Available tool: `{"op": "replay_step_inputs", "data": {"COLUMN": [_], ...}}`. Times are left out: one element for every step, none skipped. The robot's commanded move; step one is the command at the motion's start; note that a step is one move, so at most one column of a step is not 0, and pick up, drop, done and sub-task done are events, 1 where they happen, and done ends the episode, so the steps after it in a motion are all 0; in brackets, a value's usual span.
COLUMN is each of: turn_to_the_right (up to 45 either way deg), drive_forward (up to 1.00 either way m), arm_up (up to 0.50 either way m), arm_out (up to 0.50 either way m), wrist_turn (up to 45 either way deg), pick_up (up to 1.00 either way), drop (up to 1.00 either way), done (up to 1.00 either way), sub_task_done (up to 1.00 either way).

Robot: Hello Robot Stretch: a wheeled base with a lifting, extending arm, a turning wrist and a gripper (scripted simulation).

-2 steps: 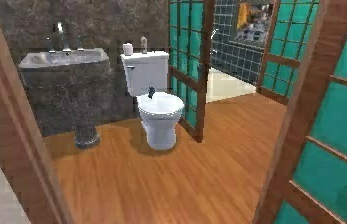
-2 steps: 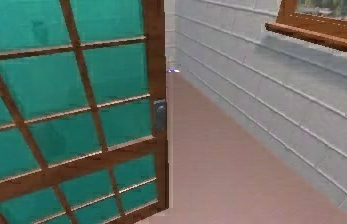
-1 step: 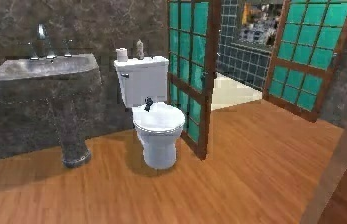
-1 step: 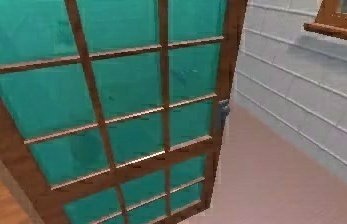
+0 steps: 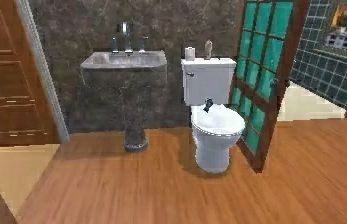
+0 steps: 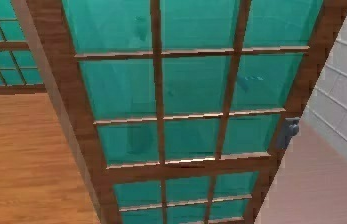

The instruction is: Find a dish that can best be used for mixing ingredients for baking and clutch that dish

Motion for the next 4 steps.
{"op": "replay_step_inputs", "data": {"turn_to_the_right": [0.0,-45.0,-36.0,0.0], "drive_forward": [0.45,0.0,0.0,1.0], "arm_up": [0.0,0.0,0.0,0.0], "arm_out": [0.0,0.0,0.0,0.0], "wrist_turn": [0.0,0.0,0.0,0.0], "pick_up": [0.0,0.0,0.0,0.0], "drop": [0.0,0.0,0.0,0.0], "done": [0.0,0.0,0.0,0.0], "sub_task_done": [0.0,0.0,0.0,0.0]}}
